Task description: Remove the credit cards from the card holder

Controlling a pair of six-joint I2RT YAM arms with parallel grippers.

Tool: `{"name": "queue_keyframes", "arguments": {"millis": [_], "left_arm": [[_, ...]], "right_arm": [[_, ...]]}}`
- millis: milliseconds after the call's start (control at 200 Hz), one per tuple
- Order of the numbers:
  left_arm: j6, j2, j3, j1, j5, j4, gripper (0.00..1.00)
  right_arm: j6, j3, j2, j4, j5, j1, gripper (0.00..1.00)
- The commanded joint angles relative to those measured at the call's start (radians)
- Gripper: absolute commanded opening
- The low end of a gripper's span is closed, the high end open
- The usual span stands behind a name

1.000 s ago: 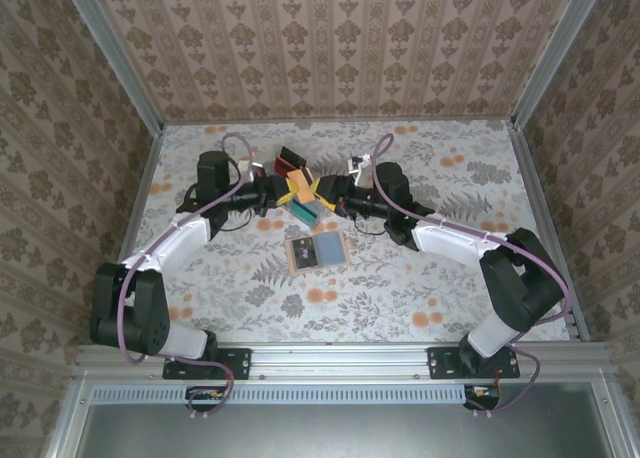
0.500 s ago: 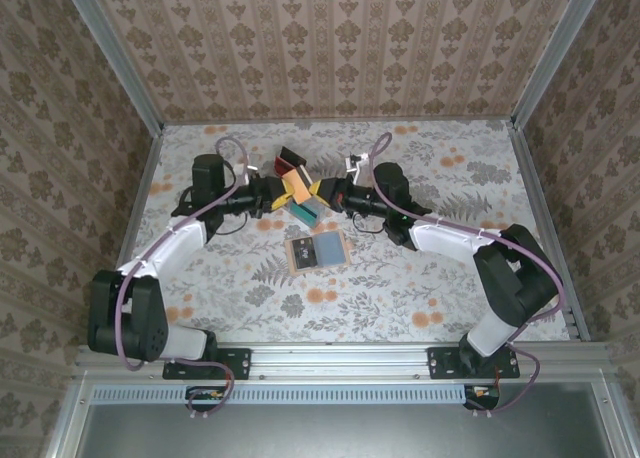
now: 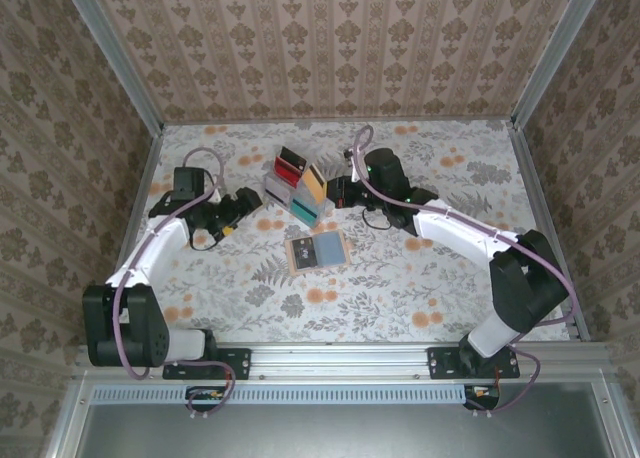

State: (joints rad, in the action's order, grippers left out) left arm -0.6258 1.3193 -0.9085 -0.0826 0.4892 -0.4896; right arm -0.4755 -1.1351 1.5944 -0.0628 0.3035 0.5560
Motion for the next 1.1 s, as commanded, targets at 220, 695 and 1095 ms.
{"name": "queue_keyframes", "arguments": {"millis": [220, 695, 1095], "left_arm": [[0.087, -0.078, 0.013, 0.009, -0.123, -0.089, 1.00], [0.082, -0.053, 0.034, 0.011, -0.055, -0.058, 1.00], [0.080, -0.040, 0.043, 0.012, -0.053, -0.057, 1.00]], "right_arm": [[0.424, -0.261, 0.159, 0.231, -0.101, 0.016, 0.00], [0.524, -0.349, 0.332, 0.232, -0.123, 0.025, 0.00], [0.517, -0.348, 0.358, 0.221, -0.147, 0.006, 0.00]]}}
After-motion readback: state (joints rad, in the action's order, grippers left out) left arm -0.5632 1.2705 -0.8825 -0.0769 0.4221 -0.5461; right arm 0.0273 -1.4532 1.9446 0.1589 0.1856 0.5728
